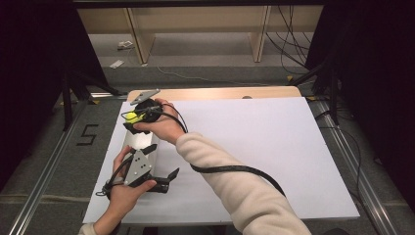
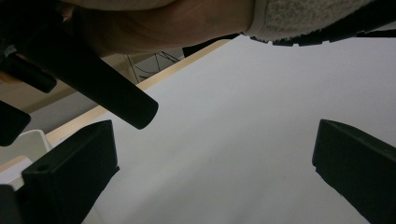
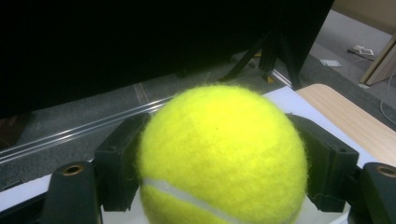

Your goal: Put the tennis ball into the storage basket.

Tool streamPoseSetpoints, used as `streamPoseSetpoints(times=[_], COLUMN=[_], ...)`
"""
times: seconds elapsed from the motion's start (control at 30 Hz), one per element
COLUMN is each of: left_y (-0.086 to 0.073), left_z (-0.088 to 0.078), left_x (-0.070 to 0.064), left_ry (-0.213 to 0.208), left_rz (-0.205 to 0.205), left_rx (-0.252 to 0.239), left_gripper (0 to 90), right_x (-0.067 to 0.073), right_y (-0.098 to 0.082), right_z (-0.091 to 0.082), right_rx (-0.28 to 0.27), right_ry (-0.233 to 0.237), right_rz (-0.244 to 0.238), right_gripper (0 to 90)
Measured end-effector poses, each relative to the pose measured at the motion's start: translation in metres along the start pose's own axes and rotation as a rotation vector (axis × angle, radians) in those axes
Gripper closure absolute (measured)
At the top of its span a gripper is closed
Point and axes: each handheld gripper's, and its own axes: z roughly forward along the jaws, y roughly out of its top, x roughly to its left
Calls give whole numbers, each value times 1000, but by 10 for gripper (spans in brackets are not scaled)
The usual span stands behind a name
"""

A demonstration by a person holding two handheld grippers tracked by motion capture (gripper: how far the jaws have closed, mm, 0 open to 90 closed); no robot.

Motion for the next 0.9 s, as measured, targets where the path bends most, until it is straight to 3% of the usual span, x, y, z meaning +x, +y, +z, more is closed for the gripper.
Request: streamPoseSetpoints(times=[0.9], left_y=[0], left_z=[0], left_x=[0], left_ry=[-4], left_rz=[1], left_rx=[4], left_gripper=[0], right_x=[-2], right_y=[-7], right_z=[9], right_rx=[29], right_ry=[16], right_rz=[17], right_gripper=[265])
